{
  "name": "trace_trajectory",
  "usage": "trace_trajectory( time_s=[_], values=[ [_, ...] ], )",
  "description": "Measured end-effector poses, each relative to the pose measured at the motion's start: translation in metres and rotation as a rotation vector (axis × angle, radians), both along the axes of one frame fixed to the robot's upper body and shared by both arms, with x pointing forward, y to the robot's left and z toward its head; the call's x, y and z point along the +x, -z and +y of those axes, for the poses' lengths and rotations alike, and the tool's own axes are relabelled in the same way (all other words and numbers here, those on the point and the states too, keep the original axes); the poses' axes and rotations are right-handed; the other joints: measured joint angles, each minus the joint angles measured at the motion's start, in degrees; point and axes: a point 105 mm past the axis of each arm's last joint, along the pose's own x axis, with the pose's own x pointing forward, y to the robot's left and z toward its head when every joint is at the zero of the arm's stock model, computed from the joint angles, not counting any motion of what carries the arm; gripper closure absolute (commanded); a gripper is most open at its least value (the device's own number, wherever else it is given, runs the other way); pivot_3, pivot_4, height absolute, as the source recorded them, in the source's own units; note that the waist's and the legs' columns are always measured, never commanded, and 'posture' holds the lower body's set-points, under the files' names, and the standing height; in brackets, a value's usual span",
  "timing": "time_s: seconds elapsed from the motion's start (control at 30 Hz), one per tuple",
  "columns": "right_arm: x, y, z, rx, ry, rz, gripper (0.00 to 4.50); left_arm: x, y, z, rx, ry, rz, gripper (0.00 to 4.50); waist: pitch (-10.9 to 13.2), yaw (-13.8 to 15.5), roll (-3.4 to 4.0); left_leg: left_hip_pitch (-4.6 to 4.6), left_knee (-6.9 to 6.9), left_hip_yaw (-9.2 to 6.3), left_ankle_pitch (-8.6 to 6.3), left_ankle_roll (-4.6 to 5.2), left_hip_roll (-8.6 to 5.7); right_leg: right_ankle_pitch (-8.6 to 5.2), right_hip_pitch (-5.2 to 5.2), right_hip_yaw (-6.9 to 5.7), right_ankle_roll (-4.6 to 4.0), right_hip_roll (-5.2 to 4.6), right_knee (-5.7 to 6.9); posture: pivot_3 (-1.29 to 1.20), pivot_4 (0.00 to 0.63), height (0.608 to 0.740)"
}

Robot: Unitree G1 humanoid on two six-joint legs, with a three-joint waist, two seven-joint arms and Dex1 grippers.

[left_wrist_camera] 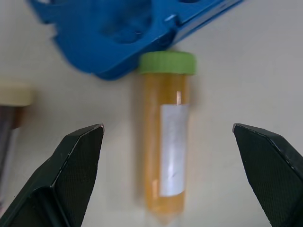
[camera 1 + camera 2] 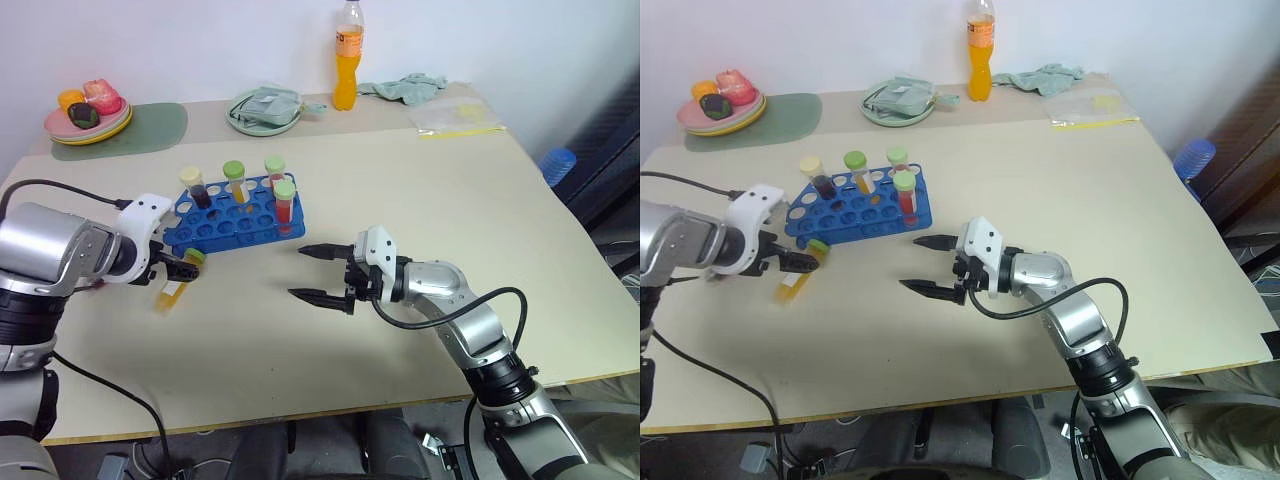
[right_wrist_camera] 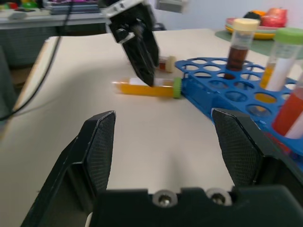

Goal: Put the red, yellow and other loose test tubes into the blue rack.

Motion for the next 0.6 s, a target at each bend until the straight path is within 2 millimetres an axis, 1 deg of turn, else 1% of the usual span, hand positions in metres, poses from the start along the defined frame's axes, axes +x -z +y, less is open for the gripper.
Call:
trace_trajectory(
  time_s=[0.13,0.23,0.3,0.4,0.43,0.47,0.53,0.6],
  values=[
    [0.000,0.000,0.001,0.005,-0.002,0.001,0.94,0.001,0.004,0.001,0.009,-0.016,0.006,0.00,0.0,0.1,0.00,0.00,0.01,-0.01,0.00,0.00,0.00,0.00,0.00,0.00,0.00,-0.01,0.00,0.00,0.150,0.740],
    [-0.001,-0.001,0.002,0.010,-0.004,0.003,0.84,-0.001,0.008,0.002,0.017,-0.024,0.016,0.79,0.0,0.1,0.00,0.00,0.01,-0.01,0.00,-0.01,0.00,0.00,0.00,0.01,0.00,-0.01,0.00,0.00,0.150,0.740],
    [-0.001,-0.001,0.002,0.010,-0.004,0.005,0.84,-0.003,0.012,0.003,0.020,-0.029,0.028,1.73,0.0,0.1,0.00,0.00,0.01,-0.01,0.00,-0.01,0.00,0.00,0.00,0.01,0.00,-0.01,0.00,0.00,0.150,0.740],
    [-0.001,0.000,0.003,0.010,-0.005,0.010,0.84,-0.004,0.014,0.004,0.022,-0.032,0.032,3.31,0.0,0.1,0.00,0.00,0.02,-0.01,0.00,-0.01,0.00,0.00,0.00,0.00,0.00,-0.02,0.00,0.00,0.150,0.740],
    [-0.001,0.000,0.003,0.011,-0.006,0.010,0.84,-0.004,0.014,0.004,0.023,-0.033,0.032,3.73,0.0,0.1,0.00,0.00,0.02,-0.01,0.00,-0.01,-0.01,0.00,0.00,0.00,0.00,-0.02,0.00,0.00,0.150,0.740],
    [-0.001,0.000,0.003,0.011,-0.008,0.010,0.84,-0.004,0.014,0.004,0.024,-0.034,0.032,3.83,0.0,0.1,0.00,0.00,0.02,-0.01,0.00,-0.01,-0.01,0.00,0.01,0.00,0.00,-0.03,0.00,0.00,0.150,0.740],
    [-0.002,0.000,0.004,0.014,-0.012,0.011,0.84,-0.006,0.015,0.006,0.014,-0.038,0.035,3.83,0.0,0.1,0.00,0.00,0.01,-0.01,0.00,-0.01,0.00,0.00,0.00,0.01,0.00,-0.03,0.00,0.00,0.150,0.740],
    [-0.002,0.000,0.005,0.015,-0.013,0.012,0.84,-0.015,0.014,0.009,-0.016,-0.031,0.045,3.83,0.0,-0.2,-0.01,0.00,-0.02,0.02,0.00,-0.01,0.03,0.00,-0.07,0.06,-0.01,-0.03,0.00,0.00,0.150,0.740]
  ],
)
